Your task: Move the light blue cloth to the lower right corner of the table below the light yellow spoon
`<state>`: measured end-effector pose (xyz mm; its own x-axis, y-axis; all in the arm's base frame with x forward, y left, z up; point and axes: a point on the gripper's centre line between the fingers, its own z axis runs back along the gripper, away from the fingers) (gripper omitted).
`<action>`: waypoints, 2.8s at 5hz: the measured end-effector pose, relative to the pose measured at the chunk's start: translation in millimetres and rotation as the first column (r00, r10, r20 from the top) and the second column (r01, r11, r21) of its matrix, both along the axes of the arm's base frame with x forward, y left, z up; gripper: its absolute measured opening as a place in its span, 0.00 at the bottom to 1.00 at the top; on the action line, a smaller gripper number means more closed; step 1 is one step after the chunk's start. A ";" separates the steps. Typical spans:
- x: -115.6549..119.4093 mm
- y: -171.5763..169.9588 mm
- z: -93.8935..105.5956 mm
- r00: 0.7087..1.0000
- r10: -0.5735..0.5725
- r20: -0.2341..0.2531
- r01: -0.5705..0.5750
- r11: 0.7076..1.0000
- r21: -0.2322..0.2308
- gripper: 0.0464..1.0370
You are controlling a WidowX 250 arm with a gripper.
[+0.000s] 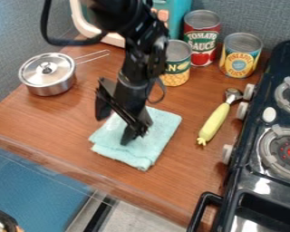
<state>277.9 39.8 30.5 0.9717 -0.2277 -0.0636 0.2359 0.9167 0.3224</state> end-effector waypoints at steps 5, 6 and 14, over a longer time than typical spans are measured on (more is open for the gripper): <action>14.2 19.4 -21.8 0.994 0.035 -0.100 -0.057 0.971 -0.232 0.96; 13.3 15.7 -25.7 0.994 0.019 -0.110 -0.049 0.961 -0.273 0.96; 40.7 47.7 -17.4 0.967 0.234 -0.104 -0.242 0.968 -0.071 0.96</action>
